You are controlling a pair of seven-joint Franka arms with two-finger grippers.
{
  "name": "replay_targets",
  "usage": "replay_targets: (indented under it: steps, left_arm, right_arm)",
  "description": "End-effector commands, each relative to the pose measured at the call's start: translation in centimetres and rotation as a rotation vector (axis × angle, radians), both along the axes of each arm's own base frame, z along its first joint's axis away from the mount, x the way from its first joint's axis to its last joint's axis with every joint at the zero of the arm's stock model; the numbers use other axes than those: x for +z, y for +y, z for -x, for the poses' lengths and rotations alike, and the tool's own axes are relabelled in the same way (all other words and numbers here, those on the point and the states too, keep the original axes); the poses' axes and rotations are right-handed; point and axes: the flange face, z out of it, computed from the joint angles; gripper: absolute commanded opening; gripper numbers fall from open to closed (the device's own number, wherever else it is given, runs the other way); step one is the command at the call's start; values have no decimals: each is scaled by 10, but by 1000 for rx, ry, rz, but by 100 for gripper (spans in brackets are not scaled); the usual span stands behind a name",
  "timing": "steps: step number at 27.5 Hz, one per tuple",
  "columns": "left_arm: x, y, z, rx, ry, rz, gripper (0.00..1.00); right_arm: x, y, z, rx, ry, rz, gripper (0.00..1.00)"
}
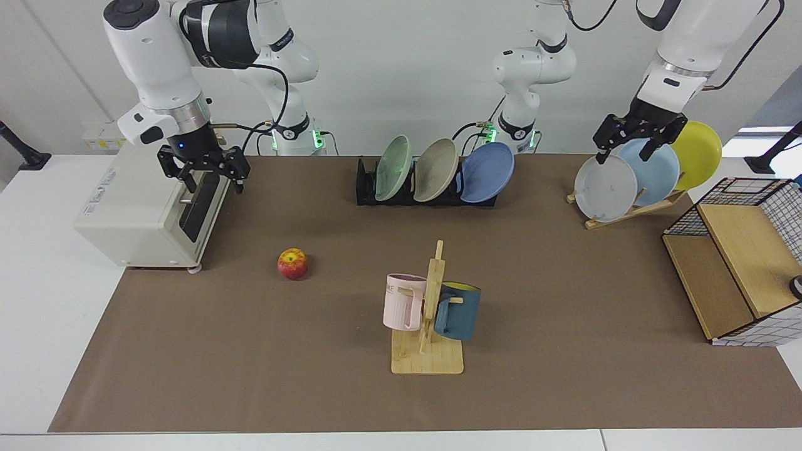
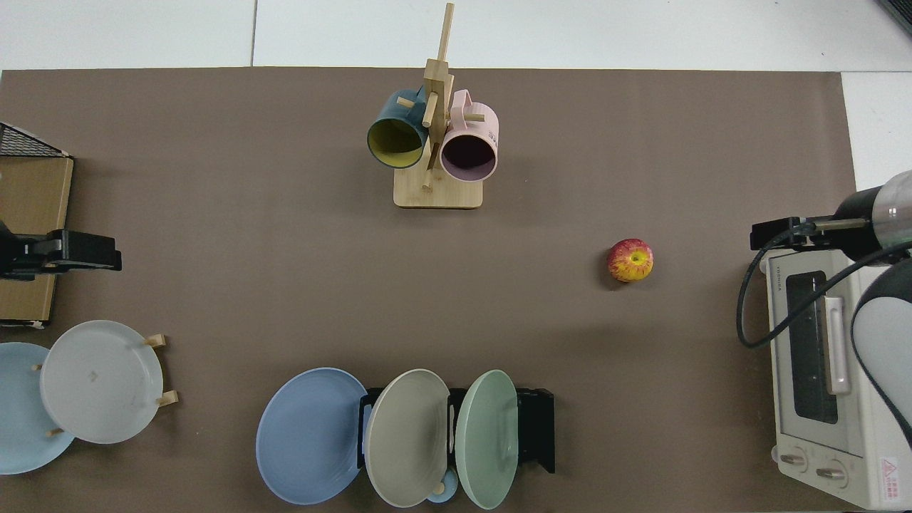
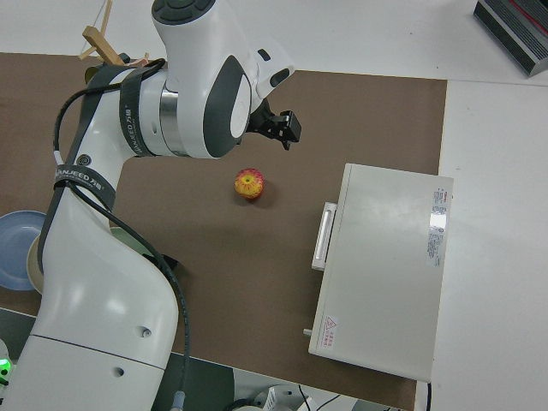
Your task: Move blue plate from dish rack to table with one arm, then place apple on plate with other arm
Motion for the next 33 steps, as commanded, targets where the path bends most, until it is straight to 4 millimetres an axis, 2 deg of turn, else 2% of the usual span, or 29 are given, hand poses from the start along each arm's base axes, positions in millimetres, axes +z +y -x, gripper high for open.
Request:
replay_targets:
  steps: [1, 9, 13, 18, 21, 23, 26, 30, 33]
  left_arm:
    - [1, 3, 6, -21, 2, 15, 100]
    - [0, 3, 8, -4, 19, 17, 100]
    - [-3, -4, 14, -9, 35, 9, 100]
    - [-5, -7, 21, -26, 33, -89, 100]
    - [-6, -30, 30, -21, 38, -166, 100]
    - [-11, -52, 45, 21, 35, -207, 100]
    - [-19, -84, 75, 27, 25, -242, 100]
    - [-40, -124, 113, -27, 34, -305, 100]
    - [-46, -138, 140, -40, 31, -345, 100]
  right_arm:
    - [1, -2, 0, 17, -13, -5, 100]
    - [1, -2, 0, 18, -15, -5, 100]
    - [1, -2, 0, 18, -15, -5, 100]
    - [1, -1, 0, 19, -15, -5, 100]
    - [1, -2, 0, 18, -15, -5, 100]
    - [1, -2, 0, 18, -15, -4, 100]
    - [1, -2, 0, 18, -15, -5, 100]
    - [1, -2, 0, 18, -15, -4, 100]
    - [1, -1, 0, 19, -15, -5, 100]
